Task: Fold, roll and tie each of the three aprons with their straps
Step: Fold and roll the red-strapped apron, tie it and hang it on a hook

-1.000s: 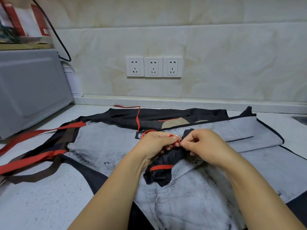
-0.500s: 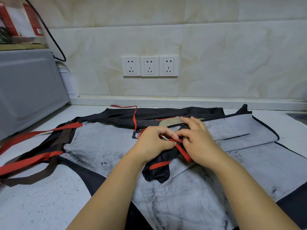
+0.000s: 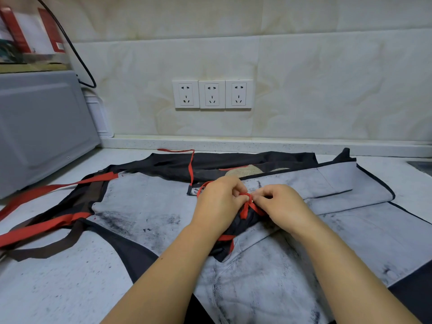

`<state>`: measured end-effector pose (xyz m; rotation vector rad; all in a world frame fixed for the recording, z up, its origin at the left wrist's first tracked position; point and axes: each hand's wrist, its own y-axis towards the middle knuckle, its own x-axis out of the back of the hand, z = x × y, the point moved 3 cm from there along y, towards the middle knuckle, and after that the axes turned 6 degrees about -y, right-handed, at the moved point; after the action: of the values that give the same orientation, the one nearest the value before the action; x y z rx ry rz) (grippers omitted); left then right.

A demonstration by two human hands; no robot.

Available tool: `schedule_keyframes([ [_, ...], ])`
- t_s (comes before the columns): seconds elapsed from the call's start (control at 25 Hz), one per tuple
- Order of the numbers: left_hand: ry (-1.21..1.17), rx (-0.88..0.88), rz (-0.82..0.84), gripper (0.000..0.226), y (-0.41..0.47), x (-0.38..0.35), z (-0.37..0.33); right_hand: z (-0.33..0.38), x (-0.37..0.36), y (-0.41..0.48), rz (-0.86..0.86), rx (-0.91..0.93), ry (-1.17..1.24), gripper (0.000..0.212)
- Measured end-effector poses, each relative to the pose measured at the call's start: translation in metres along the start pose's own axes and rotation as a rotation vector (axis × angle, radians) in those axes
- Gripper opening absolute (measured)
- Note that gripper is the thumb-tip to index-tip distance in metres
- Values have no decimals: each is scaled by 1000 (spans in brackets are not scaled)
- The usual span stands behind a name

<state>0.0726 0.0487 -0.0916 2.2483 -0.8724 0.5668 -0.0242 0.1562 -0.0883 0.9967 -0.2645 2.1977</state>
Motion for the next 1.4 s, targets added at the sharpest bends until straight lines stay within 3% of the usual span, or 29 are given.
schedule_keyframes([
  [0.2, -68, 17, -14, 21, 0, 1, 3, -3, 4, -2, 101, 11, 237, 23],
  [0.28, -101, 63, 5, 25, -1, 2, 5, -4, 6, -1, 118, -3, 187, 22],
  [0.44, -181, 185, 115, 22, 0, 4, 8, 0, -4, 5, 58, -4, -198, 25],
  [0.56, -222, 281, 119, 18, 1, 12, 15, 4, 0, 5, 0, -22, -297, 26],
  [0.68, -251, 358, 146, 14, 3, 16, 22, 8, 2, 5, 33, -55, -308, 32],
  [0.8, -198, 329, 166, 17, 1, 15, 22, 4, 0, 5, 26, -65, -328, 30],
  [0.92, -188, 292, 212, 19, 0, 14, 24, -2, 3, 1, 22, -1, -149, 18],
  [1.16, -414, 379, 260, 15, -3, 15, 23, 5, -2, -2, 109, 150, -25, 15],
  [1.4, -498, 428, 237, 18, -5, 16, 19, 2, -5, -1, 55, 65, -157, 16],
])
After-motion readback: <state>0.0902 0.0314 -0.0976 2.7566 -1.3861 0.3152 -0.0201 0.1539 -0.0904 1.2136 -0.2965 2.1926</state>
